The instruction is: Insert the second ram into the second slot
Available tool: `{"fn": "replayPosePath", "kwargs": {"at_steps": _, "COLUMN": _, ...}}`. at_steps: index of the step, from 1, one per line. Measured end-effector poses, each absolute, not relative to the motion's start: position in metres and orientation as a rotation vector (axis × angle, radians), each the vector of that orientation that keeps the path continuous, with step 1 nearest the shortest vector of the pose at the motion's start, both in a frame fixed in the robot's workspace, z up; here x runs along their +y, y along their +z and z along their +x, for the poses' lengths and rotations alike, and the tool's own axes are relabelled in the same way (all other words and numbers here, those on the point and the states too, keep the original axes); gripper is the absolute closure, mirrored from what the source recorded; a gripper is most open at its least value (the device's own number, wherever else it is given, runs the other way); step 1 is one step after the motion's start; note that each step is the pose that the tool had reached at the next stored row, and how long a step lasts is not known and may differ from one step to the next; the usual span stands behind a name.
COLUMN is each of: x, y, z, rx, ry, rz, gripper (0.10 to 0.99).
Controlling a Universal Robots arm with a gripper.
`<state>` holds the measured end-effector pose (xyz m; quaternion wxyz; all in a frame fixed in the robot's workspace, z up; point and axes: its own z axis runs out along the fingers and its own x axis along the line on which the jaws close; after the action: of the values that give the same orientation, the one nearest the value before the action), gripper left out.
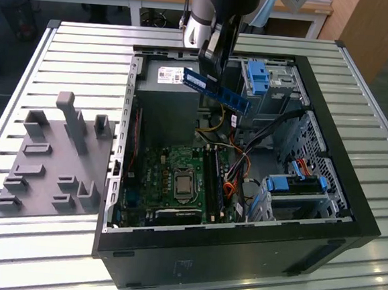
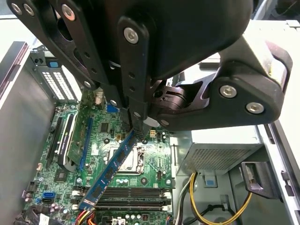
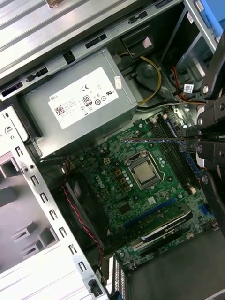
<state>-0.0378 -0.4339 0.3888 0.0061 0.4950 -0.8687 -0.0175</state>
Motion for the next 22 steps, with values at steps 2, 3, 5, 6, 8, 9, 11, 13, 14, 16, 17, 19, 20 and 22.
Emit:
{"fn": "replayPosePath", "kwargs": {"at_steps": 2, "x": -0.4339, "y": 0.3888, "z": -0.0378, "rx": -2.724, "ry": -0.055, "rz": 1.539, "gripper": 0.949}}
{"fn": "replayPosePath", "kwargs": {"at_steps": 3, "x": -0.4339, "y": 0.3888, "z": -0.0378, "rx": -2.727, "ry": -0.055, "rz": 1.535, "gripper": 0.949}}
{"fn": "replayPosePath", "kwargs": {"at_steps": 5, "x": -0.4339, "y": 0.3888, "z": -0.0378, "rx": -2.731, "ry": -0.055, "rz": 1.527, "gripper": 0.949}}
{"fn": "replayPosePath", "kwargs": {"at_steps": 6, "x": -0.4340, "y": 0.3888, "z": -0.0378, "rx": -2.734, "ry": -0.055, "rz": 1.522, "gripper": 0.949}}
{"fn": "replayPosePath", "kwargs": {"at_steps": 8, "x": -0.4339, "y": 0.3888, "z": -0.0378, "rx": -2.739, "ry": -0.055, "rz": 1.514, "gripper": 0.949}}
{"fn": "replayPosePath", "kwargs": {"at_steps": 9, "x": -0.4340, "y": 0.3888, "z": -0.0378, "rx": -2.741, "ry": -0.055, "rz": 1.510, "gripper": 0.949}}
{"fn": "replayPosePath", "kwargs": {"at_steps": 11, "x": -0.4339, "y": 0.3888, "z": -0.0378, "rx": -2.746, "ry": -0.055, "rz": 1.502, "gripper": 0.949}}
{"fn": "replayPosePath", "kwargs": {"at_steps": 13, "x": -0.4339, "y": 0.3888, "z": -0.0378, "rx": -2.750, "ry": -0.055, "rz": 1.494, "gripper": 0.949}}
{"fn": "replayPosePath", "kwargs": {"at_steps": 14, "x": -0.4339, "y": 0.3888, "z": -0.0378, "rx": -2.752, "ry": -0.055, "rz": 1.490, "gripper": 0.949}}
{"fn": "replayPosePath", "kwargs": {"at_steps": 16, "x": -0.4340, "y": 0.3888, "z": -0.0378, "rx": -2.757, "ry": -0.055, "rz": 1.482, "gripper": 0.949}}
{"fn": "replayPosePath", "kwargs": {"at_steps": 17, "x": -0.4339, "y": 0.3888, "z": -0.0378, "rx": -2.759, "ry": -0.055, "rz": 1.477, "gripper": 0.949}}
{"fn": "replayPosePath", "kwargs": {"at_steps": 19, "x": -0.4339, "y": 0.3888, "z": -0.0378, "rx": -2.764, "ry": -0.055, "rz": 1.469, "gripper": 0.949}}
{"fn": "replayPosePath", "kwargs": {"at_steps": 20, "x": -0.4339, "y": 0.3888, "z": -0.0378, "rx": -2.766, "ry": -0.055, "rz": 1.465, "gripper": 0.949}}
{"fn": "replayPosePath", "kwargs": {"at_steps": 22, "x": -0.4339, "y": 0.3888, "z": -0.0378, "rx": -2.770, "ry": -0.055, "rz": 1.457, "gripper": 0.949}}
